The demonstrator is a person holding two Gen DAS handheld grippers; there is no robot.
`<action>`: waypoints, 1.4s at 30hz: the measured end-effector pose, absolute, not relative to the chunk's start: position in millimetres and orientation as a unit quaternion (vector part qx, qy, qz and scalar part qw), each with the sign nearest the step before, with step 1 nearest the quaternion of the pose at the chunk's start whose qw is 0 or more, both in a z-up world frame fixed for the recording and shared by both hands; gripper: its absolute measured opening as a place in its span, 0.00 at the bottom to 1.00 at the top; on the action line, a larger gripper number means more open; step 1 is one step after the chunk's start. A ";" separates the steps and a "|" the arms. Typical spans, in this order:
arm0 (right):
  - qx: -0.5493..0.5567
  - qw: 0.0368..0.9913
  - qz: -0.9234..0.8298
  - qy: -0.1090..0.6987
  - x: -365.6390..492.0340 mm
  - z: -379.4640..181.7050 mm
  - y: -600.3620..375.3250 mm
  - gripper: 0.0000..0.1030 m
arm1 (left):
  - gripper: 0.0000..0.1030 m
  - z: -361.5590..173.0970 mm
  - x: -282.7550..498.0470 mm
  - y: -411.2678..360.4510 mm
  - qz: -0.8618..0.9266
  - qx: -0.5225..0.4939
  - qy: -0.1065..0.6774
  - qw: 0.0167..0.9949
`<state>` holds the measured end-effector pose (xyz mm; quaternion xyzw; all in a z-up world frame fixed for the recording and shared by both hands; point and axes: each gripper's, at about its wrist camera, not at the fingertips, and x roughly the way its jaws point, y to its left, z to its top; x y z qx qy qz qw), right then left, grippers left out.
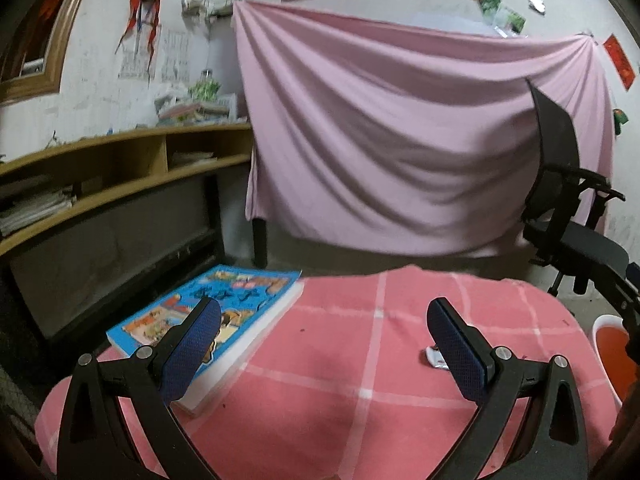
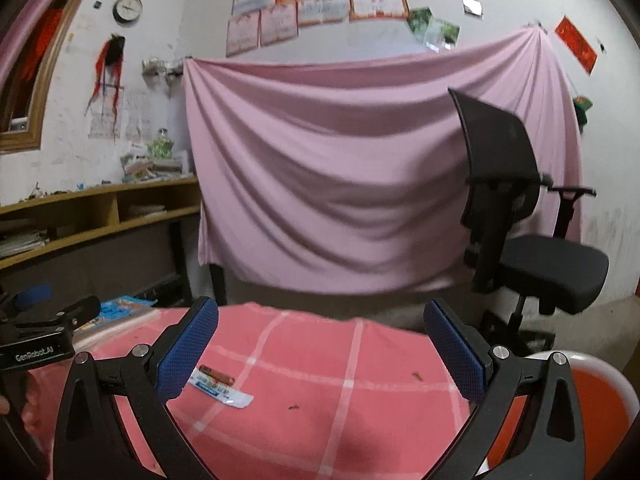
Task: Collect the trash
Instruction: 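Move both tools back over the table toward the white sachet and orange battery, then grasp the white DIKANG sachet with the right tool while the left tool grasps the orange battery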
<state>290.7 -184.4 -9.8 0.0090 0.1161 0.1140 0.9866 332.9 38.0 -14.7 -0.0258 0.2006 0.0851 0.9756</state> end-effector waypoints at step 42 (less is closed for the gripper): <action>-0.116 0.868 0.286 0.390 328.7 -69.4 -143.2 0.20 | 0.93 -52.1 388.9 23.9 0.006 -0.039 0.366 0.930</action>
